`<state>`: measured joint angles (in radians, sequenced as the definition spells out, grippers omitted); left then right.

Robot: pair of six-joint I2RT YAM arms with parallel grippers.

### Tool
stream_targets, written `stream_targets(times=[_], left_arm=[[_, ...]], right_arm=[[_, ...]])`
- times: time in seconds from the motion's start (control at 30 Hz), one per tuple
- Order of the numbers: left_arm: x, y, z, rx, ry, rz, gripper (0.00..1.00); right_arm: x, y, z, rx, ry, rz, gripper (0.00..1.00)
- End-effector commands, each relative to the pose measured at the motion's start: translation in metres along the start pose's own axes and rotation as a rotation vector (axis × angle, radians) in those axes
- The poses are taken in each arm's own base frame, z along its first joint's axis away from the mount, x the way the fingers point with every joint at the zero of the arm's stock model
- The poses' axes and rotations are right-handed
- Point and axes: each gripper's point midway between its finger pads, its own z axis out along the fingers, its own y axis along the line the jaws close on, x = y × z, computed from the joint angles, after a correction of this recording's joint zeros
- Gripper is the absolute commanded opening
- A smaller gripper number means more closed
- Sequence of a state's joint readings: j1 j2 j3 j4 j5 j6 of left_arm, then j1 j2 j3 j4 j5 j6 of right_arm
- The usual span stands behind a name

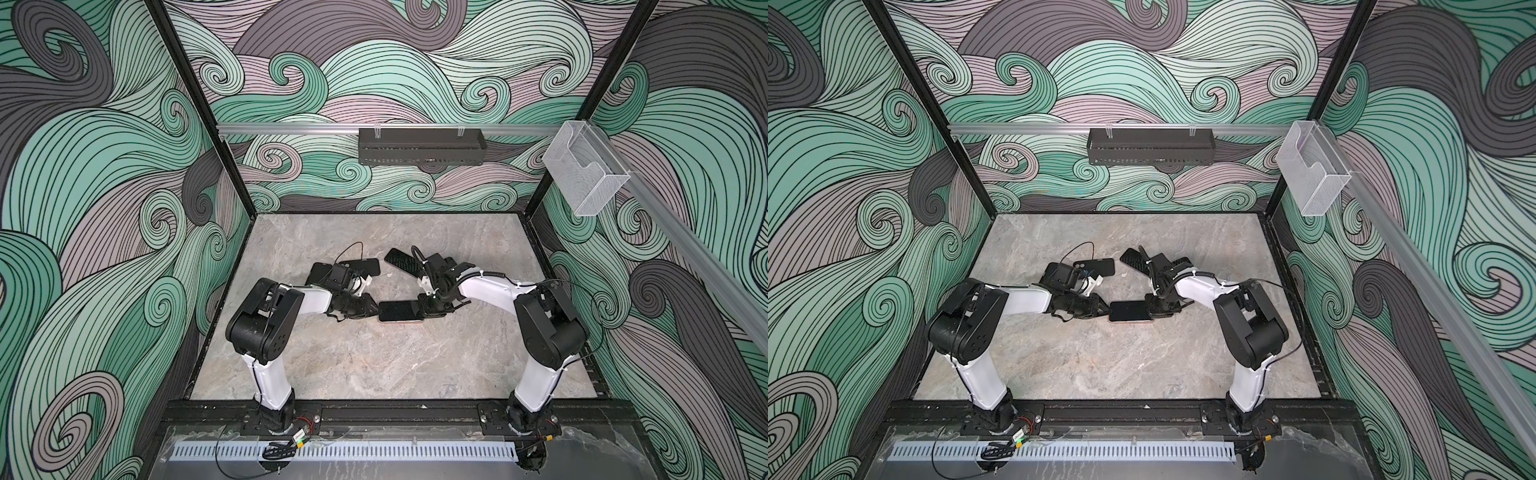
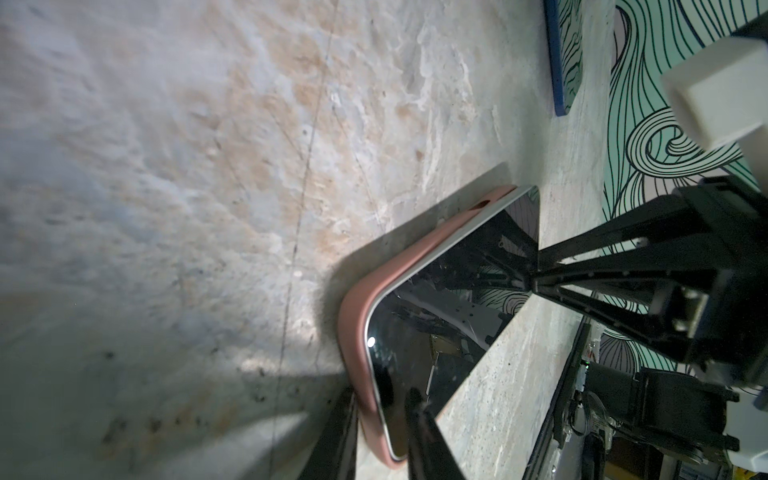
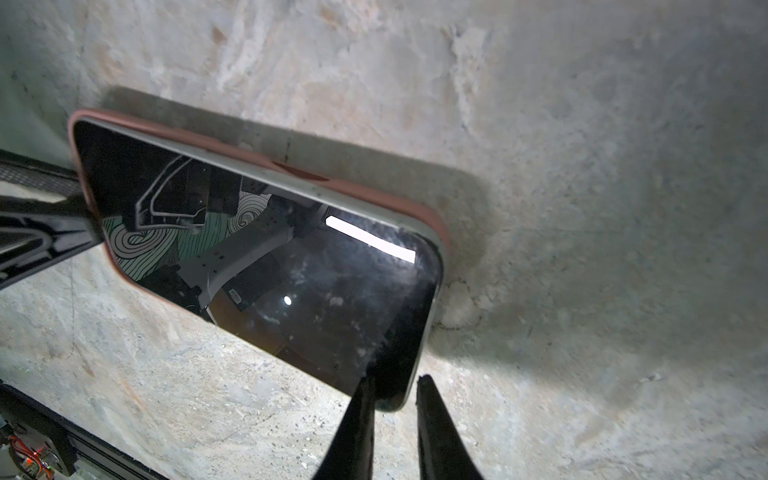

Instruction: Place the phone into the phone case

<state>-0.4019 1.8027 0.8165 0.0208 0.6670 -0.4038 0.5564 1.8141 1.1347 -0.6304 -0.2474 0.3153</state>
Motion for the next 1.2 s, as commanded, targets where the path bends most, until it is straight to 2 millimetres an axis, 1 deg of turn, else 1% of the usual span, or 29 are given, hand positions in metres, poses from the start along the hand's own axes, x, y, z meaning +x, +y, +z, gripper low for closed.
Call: stream_targets(times=[0.0, 0.17, 0.27, 0.4, 0.63, 0.8, 1.17], left_arm=[[0.016, 0.011, 0.006, -0.044, 0.064, -0.037, 0.25], [0.018, 0.011, 0.007, -0.041, 0.073, -0.039, 0.25], [0.021, 0.011, 0.008, -0.042, 0.079, -0.036, 0.25], [0.023, 0.01, 0.01, -0.041, 0.087, -0.032, 0.26], [0.027, 0.01, 0.015, -0.041, 0.103, -0.028, 0.26], [0.028, 0.01, 0.017, -0.044, 0.107, -0.028, 0.26], [0.031, 0.014, 0.019, -0.054, 0.11, -0.039, 0.25]], right_arm=[[0.012, -0.006, 0.012, 0.011, 0.057, 0.0, 0.2], [0.013, 0.004, 0.02, -0.057, 0.068, 0.004, 0.15], [0.016, 0.01, 0.026, -0.103, 0.085, 0.006, 0.14], [0.019, 0.011, 0.035, -0.128, 0.106, 0.014, 0.14], [0.026, 0.004, 0.055, -0.123, 0.138, 0.033, 0.16], [0.033, -0.003, 0.069, -0.108, 0.156, 0.051, 0.16], [0.047, -0.021, 0.093, 0.013, 0.199, 0.054, 0.14]])
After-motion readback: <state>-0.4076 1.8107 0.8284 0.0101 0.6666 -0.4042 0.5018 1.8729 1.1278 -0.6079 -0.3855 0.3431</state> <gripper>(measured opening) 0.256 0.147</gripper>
